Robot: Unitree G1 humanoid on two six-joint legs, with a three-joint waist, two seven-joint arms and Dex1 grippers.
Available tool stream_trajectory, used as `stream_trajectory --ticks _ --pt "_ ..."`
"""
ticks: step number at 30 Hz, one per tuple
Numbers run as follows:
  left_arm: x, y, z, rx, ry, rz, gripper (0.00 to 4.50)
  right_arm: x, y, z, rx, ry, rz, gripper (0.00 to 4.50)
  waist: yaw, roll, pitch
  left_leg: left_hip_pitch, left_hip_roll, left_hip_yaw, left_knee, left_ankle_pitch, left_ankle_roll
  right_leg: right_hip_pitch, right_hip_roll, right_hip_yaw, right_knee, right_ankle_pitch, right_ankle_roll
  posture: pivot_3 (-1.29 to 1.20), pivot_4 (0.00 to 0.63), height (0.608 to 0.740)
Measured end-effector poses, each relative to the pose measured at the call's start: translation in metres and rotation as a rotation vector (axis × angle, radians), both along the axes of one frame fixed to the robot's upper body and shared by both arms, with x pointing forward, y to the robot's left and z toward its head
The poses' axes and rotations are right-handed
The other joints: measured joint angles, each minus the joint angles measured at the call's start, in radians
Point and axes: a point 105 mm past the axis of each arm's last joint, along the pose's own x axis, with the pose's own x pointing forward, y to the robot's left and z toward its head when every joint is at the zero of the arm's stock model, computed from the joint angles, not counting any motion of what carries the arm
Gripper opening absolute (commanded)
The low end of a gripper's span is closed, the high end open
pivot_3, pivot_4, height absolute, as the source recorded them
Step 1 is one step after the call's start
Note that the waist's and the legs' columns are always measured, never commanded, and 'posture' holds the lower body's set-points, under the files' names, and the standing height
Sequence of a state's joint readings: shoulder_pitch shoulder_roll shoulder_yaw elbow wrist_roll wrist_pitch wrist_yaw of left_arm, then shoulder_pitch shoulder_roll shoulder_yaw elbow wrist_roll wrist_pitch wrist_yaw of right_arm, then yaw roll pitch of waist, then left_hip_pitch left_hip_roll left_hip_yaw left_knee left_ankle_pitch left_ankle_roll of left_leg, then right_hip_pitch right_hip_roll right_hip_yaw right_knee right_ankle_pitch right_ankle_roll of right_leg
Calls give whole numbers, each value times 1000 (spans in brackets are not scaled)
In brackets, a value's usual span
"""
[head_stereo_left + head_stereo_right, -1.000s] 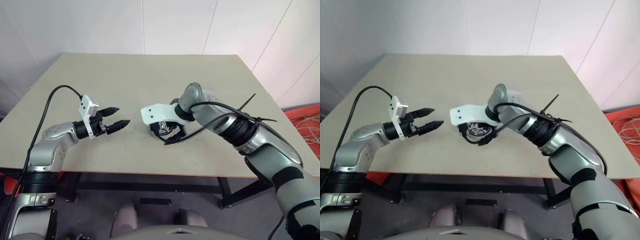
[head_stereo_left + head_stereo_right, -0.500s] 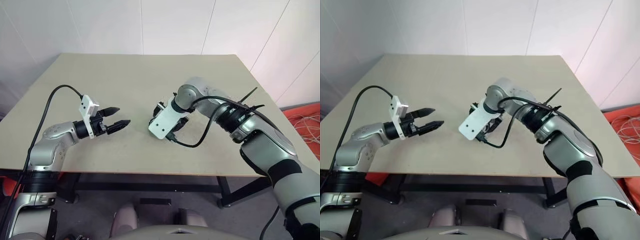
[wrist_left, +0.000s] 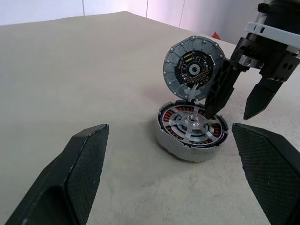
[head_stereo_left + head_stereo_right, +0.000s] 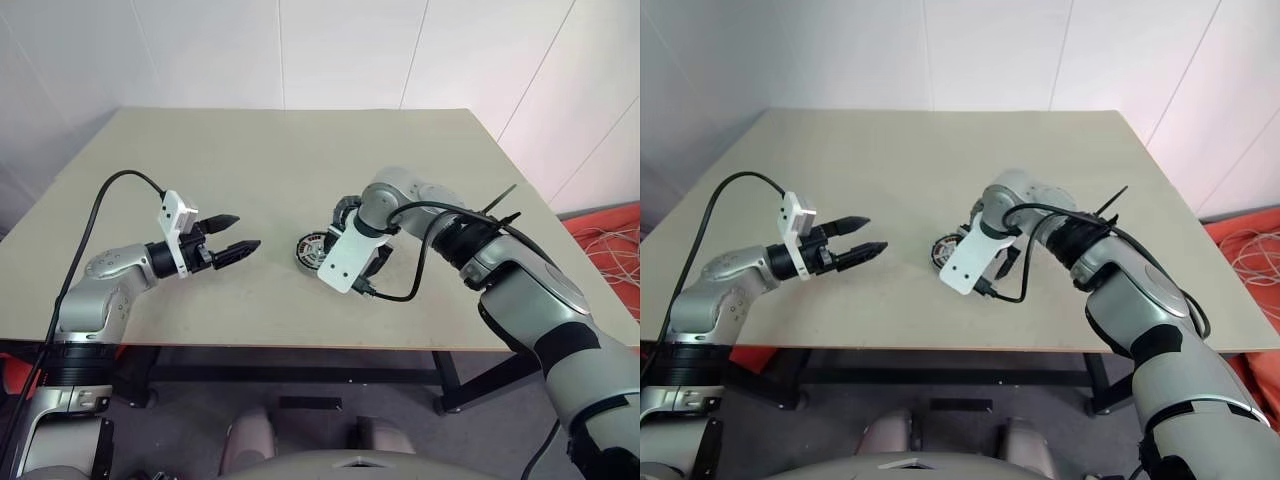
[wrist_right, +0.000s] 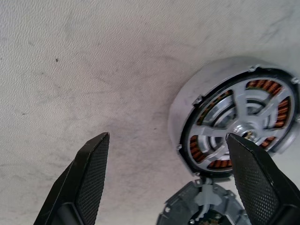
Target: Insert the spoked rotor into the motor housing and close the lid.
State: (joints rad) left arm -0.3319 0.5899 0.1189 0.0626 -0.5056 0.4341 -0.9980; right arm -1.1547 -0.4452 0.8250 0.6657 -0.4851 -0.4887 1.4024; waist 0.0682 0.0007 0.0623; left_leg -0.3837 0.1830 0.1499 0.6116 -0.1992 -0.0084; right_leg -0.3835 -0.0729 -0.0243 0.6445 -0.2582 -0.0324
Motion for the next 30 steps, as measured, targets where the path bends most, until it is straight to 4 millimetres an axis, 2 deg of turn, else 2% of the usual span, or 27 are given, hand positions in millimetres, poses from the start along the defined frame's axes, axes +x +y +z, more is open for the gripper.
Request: stream_trajectory --ticks 12,15,26,30 --pt "-1 0 0 0 -1 1 4500 4 -8 -7 -12 7 -29 4479 0 0 0 0 0 0 0 0 1 0 0 0 0 0 0 0 0 740" --pt "-1 0 -1 1 1 2 4500 4 -8 -7 -6 15 -35 3913 0 0 0 0 0 0 0 0 1 0 0 0 0 0 0 0 0 740" --pt "-2 0 1 3 -9 1 4500 3 2 -6 33 23 -45 145 2 0 0 0 0 0 0 0 2 0 0 0 0 0 0 0 0 740" --pt "-2 0 1 4 -10 3 4500 4 2 -7 32 30 -67 32 0 0 0 0 0 0 0 0 2 0 0 0 0 0 0 0 0 740"
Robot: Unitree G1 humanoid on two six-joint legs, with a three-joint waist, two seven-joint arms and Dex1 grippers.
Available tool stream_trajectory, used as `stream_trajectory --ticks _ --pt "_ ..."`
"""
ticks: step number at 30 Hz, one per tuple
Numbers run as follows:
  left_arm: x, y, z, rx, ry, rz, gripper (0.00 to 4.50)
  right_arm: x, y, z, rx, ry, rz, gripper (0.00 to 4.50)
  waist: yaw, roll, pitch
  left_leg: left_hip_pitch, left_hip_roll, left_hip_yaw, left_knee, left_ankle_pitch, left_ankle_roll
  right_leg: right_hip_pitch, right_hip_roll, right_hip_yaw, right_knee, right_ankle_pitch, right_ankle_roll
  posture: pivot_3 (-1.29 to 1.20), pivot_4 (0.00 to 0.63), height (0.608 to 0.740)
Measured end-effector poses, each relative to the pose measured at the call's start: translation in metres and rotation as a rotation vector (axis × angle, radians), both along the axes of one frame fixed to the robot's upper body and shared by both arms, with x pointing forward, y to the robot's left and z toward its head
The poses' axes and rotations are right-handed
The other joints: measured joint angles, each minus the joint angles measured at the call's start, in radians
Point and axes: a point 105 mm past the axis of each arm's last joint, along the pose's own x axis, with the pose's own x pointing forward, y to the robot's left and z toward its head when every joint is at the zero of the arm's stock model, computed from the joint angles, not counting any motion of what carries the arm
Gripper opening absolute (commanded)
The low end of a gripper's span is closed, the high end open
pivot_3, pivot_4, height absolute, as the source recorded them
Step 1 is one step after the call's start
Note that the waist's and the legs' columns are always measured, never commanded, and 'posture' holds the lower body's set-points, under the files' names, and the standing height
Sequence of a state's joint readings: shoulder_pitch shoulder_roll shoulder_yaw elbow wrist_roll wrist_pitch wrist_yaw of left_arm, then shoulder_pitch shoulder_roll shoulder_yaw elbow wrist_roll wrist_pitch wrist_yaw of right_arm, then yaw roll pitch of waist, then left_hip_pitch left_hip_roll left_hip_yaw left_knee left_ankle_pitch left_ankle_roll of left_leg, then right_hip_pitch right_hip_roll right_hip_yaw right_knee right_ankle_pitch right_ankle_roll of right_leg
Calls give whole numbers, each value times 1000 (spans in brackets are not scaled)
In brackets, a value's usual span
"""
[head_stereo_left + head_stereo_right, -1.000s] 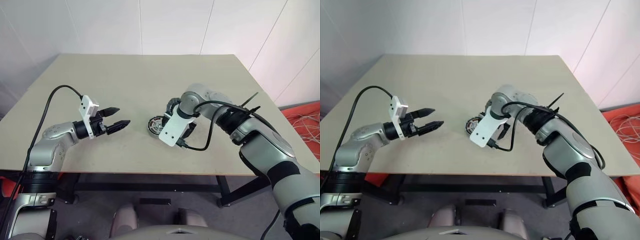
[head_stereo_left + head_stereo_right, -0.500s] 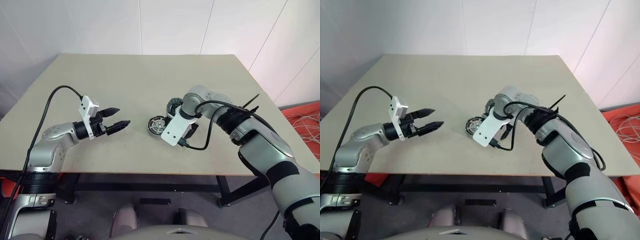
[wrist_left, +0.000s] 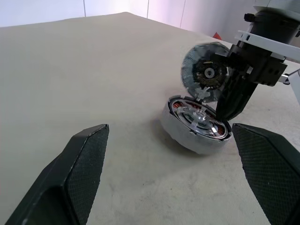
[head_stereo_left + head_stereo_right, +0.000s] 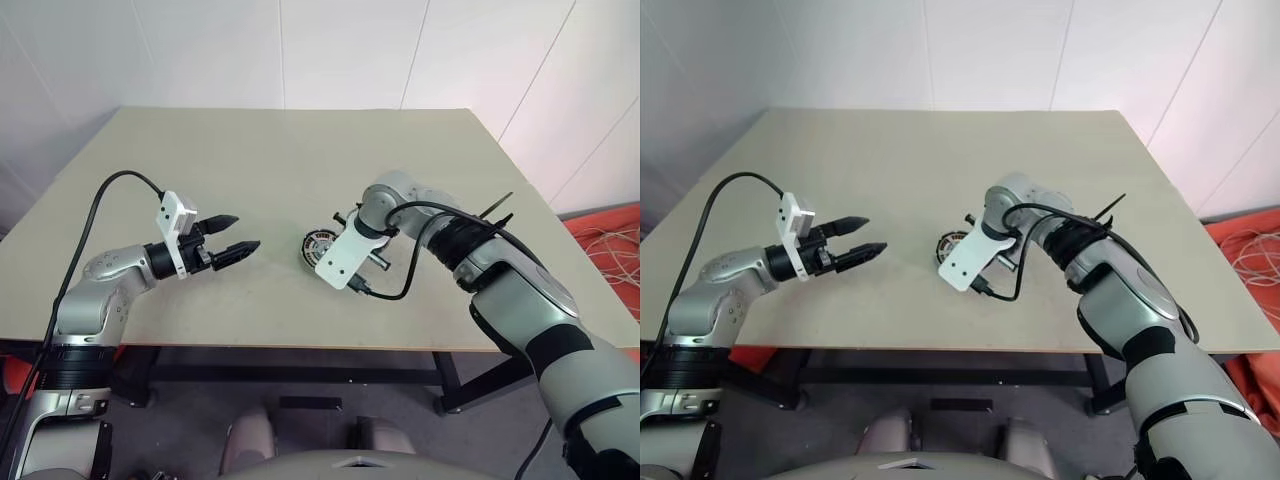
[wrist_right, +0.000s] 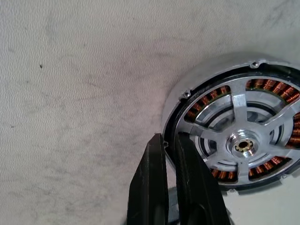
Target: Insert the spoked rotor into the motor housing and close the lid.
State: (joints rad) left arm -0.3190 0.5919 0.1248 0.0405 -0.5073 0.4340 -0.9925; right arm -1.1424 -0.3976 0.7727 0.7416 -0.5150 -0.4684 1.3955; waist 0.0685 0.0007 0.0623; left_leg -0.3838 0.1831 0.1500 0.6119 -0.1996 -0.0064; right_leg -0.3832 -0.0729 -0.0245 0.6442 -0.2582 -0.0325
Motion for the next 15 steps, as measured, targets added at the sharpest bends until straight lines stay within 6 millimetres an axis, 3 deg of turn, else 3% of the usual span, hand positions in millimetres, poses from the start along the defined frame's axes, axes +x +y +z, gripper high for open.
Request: stream_trajectory --ticks 7,15 --pt "0 0 0 1 -1 3 4500 -2 0 4 -35 54 -101 32 2 0 0 -1 0 0 0 0 0 0 0 0 0 0 0 0 0 740" --pt "1 0 1 2 -5 1 4500 -16 8 28 3 141 -349 32 2 0 0 -1 0 0 -1 0 1 -2 0 0 0 0 0 0 0 740"
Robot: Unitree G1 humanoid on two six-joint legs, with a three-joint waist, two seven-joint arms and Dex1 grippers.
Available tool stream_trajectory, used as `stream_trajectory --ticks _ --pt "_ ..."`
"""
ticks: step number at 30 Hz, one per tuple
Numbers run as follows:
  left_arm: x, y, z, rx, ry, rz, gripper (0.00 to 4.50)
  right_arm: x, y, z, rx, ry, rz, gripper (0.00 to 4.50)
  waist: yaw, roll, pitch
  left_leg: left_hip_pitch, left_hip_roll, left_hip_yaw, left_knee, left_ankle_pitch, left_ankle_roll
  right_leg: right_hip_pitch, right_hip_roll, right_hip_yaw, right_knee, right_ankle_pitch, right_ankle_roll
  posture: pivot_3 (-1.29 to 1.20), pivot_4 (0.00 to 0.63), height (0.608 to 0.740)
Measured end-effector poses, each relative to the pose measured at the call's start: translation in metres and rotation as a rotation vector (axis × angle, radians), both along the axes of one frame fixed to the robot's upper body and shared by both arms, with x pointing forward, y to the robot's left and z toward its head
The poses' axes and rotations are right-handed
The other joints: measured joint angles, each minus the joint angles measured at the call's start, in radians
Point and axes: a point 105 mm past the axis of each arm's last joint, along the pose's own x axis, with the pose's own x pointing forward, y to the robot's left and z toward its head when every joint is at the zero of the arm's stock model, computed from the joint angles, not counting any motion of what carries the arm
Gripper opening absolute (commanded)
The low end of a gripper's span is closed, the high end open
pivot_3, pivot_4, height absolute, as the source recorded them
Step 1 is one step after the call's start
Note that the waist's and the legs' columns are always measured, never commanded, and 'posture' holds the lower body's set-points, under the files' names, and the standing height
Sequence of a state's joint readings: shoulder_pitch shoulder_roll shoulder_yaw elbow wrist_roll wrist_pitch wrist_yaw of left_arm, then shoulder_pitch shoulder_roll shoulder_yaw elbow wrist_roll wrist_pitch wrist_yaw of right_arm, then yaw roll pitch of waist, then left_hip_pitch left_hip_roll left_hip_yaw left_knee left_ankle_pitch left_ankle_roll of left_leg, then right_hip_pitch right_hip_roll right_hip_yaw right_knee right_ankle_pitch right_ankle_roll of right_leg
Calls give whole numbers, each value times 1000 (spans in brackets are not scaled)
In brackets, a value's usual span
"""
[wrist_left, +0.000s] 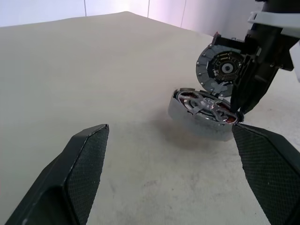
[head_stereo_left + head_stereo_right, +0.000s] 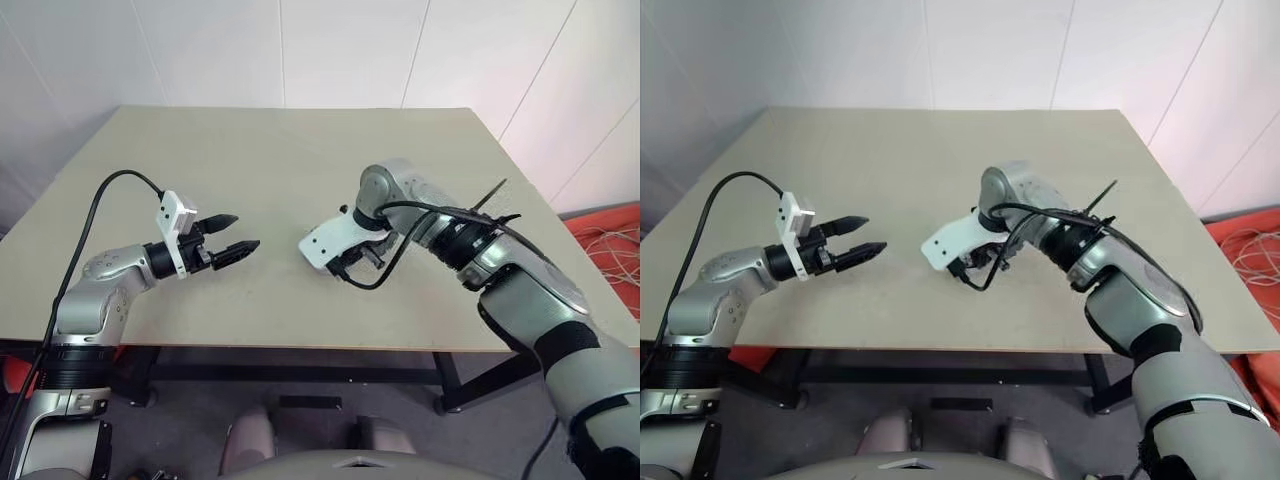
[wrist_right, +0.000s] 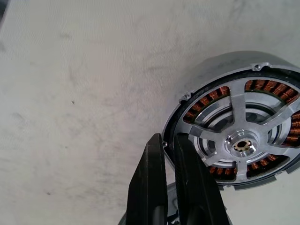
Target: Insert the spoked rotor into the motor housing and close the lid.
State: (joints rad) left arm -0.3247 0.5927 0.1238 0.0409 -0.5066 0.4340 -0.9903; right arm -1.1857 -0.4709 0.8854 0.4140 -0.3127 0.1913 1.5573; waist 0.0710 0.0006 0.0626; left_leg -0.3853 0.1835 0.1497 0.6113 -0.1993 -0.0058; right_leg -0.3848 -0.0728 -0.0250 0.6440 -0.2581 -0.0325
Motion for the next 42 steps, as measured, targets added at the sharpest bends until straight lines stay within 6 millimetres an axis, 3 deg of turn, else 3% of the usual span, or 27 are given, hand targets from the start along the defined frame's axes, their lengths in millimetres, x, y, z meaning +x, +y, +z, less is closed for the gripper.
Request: stream_trajectory --ticks 9,24,37,38,42 --pt "1 -1 1 0 -3 -2 4500 -5 4 -5 -29 34 -133 32 1 0 0 0 0 0 0 2 -3 0 0 0 0 0 0 0 0 740" --pt "2 1 -1 -2 7 5 4500 0 5 -20 -93 2 -63 32 0 0 0 0 0 0 0 2 -4 0 0 0 0 0 0 0 0 740" --pt "2 1 -2 -3 10 6 4500 1 12 -10 -57 -38 -34 4303 0 0 0 1 0 0 0 3 -5 0 0 0 1 0 0 0 0 740" --pt "3 1 -2 -3 10 5 4500 -1 15 -7 -48 -46 -25 4491 0 0 0 1 0 0 0 3 -5 0 0 0 1 0 0 0 0 740" --pt "3 0 -2 -3 9 3 4500 -7 22 8 9 -69 4 4491 2 0 0 1 0 0 0 3 -5 1 0 0 1 0 0 0 0 740"
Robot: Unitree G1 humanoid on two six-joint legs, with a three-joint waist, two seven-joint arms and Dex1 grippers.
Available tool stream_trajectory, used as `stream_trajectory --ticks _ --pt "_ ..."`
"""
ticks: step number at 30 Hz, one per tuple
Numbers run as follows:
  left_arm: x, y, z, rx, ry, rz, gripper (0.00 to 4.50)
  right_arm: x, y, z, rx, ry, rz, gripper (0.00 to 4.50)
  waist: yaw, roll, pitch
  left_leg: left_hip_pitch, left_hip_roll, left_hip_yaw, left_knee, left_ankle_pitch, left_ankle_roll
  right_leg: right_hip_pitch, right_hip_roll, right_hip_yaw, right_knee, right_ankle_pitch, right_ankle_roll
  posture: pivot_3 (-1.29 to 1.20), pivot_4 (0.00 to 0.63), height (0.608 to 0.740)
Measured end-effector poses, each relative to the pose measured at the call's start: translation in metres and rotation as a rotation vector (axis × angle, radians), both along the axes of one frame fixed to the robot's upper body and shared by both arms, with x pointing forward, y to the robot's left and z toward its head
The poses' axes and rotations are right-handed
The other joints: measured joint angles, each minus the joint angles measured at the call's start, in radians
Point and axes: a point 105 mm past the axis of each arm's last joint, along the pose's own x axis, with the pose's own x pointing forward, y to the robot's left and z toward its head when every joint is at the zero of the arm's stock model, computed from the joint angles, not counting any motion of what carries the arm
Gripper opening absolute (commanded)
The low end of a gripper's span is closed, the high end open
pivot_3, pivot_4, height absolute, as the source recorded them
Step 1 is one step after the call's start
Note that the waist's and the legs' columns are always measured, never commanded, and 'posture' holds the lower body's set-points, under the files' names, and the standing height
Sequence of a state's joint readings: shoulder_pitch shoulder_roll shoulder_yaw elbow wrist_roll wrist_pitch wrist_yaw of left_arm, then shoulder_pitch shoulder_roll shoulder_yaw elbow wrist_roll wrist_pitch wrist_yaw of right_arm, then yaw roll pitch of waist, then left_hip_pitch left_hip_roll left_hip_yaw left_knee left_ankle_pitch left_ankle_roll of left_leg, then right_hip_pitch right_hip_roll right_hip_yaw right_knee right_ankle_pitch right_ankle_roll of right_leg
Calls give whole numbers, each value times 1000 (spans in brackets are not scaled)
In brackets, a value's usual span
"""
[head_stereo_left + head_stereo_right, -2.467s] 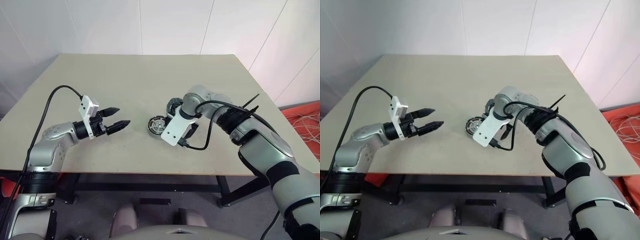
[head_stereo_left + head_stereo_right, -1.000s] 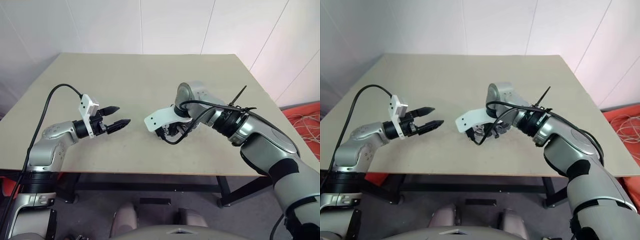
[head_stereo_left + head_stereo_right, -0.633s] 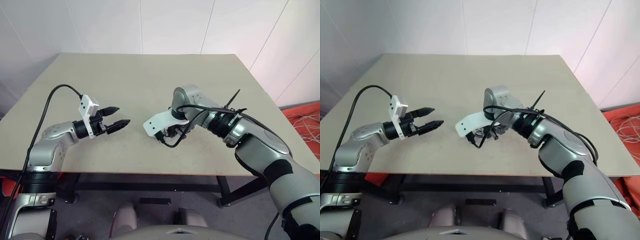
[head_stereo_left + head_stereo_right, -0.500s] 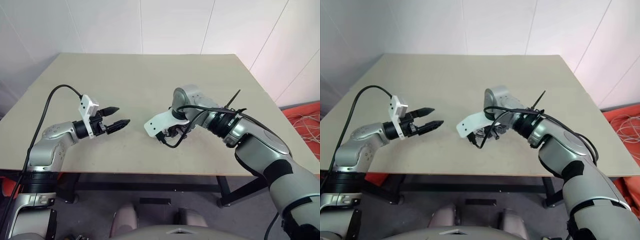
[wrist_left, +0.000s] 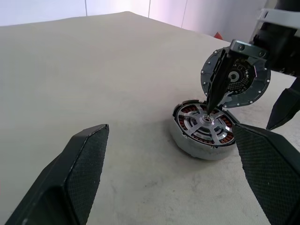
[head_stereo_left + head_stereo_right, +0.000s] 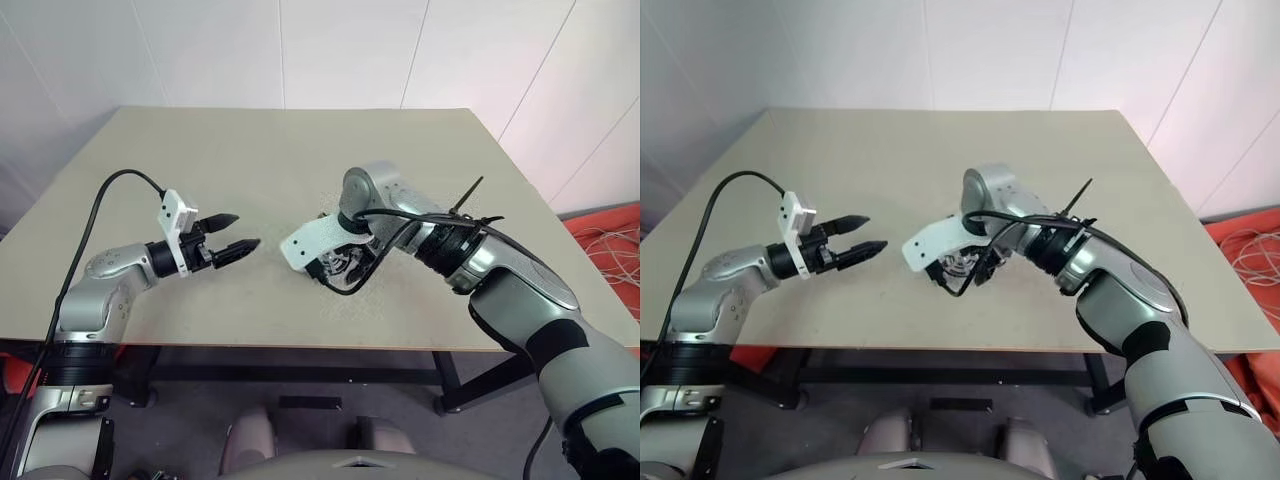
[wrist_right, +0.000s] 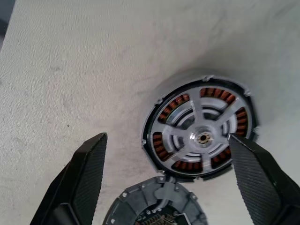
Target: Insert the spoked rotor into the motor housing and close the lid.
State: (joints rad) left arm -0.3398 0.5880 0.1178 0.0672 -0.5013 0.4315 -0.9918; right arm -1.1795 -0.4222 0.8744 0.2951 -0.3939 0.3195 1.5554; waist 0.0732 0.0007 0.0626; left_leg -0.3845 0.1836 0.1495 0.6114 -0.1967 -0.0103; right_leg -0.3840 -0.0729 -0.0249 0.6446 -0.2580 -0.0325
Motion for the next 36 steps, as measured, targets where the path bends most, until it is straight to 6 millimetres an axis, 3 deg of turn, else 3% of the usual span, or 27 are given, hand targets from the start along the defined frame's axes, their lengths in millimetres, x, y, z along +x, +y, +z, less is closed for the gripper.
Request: stream_trajectory --ticks 4,9,12,15,17,23,25,30,33,36 --pt "1 0 0 0 3 -1 4500 -9 5 15 59 4 17 4491 1 0 0 1 0 0 0 0 0 0 0 0 1 0 0 0 0 740" --pt "4 -1 3 7 -10 -6 4500 -14 19 53 216 -1 13 4491 1 0 0 2 0 0 0 1 -1 0 0 0 2 0 0 0 0 740" --pt "5 0 2 7 -9 -5 4500 -13 16 76 308 -3 -25 4491 4 0 0 2 0 0 0 1 -1 1 0 0 2 0 0 0 0 740" --pt "5 0 2 8 -8 -9 4500 -18 -5 92 377 12 -59 4491 22 -1 0 2 0 0 0 1 -1 1 0 0 0 0 0 0 0 740" --pt "5 2 2 11 -11 -7 4500 -27 -27 92 395 38 -80 4491 32 -1 0 3 0 0 0 0 0 4 0 0 -1 0 0 0 0 740" --pt "5 5 3 16 -11 -3 4500 -46 -81 62 336 149 -220 4491 30 0 0 8 0 0 -1 0 0 8 0 0 -1 0 0 0 0 740" --pt "5 5 3 15 -12 -6 4500 -42 -84 60 350 158 -268 4491 19 0 0 12 0 0 -2 0 0 9 0 2 1 0 0 0 0 740" --pt "7 6 4 15 -22 -2 4500 -11 -101 73 489 85 -462 4491 24 1 0 17 1 1 -3 1 -1 14 0 2 2 0 0 0 0 740" --pt "8 8 3 14 -17 6 4500 6 -116 79 561 34 -586 3860 27 0 0 16 0 1 -3 1 -2 14 0 1 2 0 0 0 0 740" --pt "8 9 4 13 -22 12 4500 20 -129 83 629 -14 -684 2814 27 0 0 14 1 1 -3 2 -3 13 0 1 0 0 0 0 0 740"
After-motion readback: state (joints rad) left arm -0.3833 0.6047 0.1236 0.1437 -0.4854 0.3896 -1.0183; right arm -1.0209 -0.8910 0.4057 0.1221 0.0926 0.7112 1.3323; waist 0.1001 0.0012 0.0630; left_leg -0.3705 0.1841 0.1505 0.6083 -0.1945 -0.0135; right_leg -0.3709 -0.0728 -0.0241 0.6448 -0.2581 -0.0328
